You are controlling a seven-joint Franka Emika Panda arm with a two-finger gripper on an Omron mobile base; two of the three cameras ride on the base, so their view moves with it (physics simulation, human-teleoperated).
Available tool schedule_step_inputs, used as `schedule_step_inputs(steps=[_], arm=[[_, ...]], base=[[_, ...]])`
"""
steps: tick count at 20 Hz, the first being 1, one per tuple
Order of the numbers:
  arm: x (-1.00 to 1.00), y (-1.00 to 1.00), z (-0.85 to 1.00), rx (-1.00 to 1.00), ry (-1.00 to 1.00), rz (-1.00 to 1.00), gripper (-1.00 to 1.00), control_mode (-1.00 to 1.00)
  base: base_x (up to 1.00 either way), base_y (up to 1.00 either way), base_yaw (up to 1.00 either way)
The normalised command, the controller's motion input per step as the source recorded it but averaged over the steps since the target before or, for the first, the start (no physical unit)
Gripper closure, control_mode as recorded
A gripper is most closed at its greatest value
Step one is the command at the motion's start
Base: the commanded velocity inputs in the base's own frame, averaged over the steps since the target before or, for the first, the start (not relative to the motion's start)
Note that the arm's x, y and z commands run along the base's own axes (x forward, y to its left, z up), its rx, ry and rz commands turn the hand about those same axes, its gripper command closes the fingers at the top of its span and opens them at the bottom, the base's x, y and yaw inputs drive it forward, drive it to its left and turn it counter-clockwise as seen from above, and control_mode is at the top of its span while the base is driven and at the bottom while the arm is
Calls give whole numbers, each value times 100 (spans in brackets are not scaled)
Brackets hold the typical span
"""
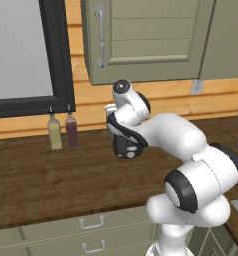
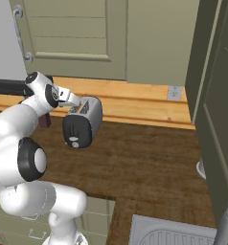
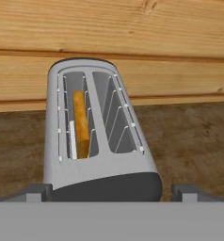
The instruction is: Start the toaster. Once the lever pops up, take the bread to the plate on the dining counter.
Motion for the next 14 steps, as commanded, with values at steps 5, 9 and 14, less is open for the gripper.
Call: schedule_step_inputs(steps=[5, 9, 14], arm=[[0, 0, 0, 0, 0, 0, -100, -100], [0, 0, 0, 0, 0, 0, -100, -100], [0, 0, 0, 0, 0, 0, -100, -100]], base=[[0, 0, 0], [0, 0, 0], [0, 0, 0]])
